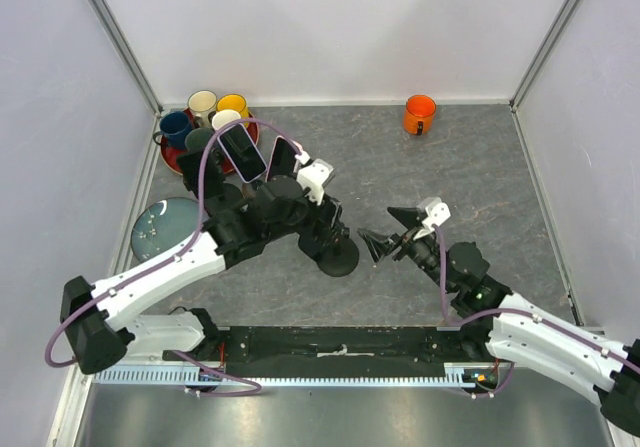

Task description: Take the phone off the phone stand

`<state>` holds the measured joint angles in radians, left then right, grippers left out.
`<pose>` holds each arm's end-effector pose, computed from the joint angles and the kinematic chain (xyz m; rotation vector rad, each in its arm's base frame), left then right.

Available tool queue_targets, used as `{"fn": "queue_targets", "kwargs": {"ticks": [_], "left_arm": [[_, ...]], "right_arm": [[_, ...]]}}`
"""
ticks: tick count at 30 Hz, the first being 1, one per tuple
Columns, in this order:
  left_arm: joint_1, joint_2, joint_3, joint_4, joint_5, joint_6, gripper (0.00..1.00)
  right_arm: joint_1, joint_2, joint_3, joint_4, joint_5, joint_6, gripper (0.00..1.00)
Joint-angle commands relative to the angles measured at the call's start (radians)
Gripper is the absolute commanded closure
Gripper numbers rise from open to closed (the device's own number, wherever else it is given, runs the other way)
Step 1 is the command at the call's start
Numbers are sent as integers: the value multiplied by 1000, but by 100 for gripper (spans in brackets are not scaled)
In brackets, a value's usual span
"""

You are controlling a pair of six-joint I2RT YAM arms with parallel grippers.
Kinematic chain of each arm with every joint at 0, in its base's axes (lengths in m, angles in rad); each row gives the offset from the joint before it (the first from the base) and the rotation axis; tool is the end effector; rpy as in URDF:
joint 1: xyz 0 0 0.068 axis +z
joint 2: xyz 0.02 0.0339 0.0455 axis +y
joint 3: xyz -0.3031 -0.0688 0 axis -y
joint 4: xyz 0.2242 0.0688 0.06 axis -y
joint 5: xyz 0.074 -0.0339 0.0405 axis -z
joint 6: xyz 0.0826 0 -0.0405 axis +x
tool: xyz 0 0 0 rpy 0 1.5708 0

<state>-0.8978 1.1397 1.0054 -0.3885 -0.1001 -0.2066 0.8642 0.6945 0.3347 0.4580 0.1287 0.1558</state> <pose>0.1678 -0.1973 0.3403 0.6666 2.0343 -0.5574 0.1205 0.1249 0.3000 -0.4238 1.4560 0.7297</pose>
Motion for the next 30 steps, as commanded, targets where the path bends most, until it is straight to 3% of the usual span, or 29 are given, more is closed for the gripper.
{"fn": "queue_targets", "kwargs": {"ticks": [1, 7, 17, 22, 30], "left_arm": [[-10, 57, 111, 281, -20, 105, 84], [-9, 133, 171, 313, 52, 205, 84], [-9, 160, 110, 361, 51, 150, 84], [-9, 163, 101, 350, 77, 130, 84], [-9, 189, 96, 332, 73, 118, 85]], "right_arm": [[-2, -75, -110, 45, 77, 18, 2], [-2, 5, -230, 271, 31, 2, 3], [-2, 560, -229, 792, -23, -42, 2], [-4, 750, -197, 1022, 17, -45, 3], [-22, 981, -120, 1194, 42, -22, 6]]}}
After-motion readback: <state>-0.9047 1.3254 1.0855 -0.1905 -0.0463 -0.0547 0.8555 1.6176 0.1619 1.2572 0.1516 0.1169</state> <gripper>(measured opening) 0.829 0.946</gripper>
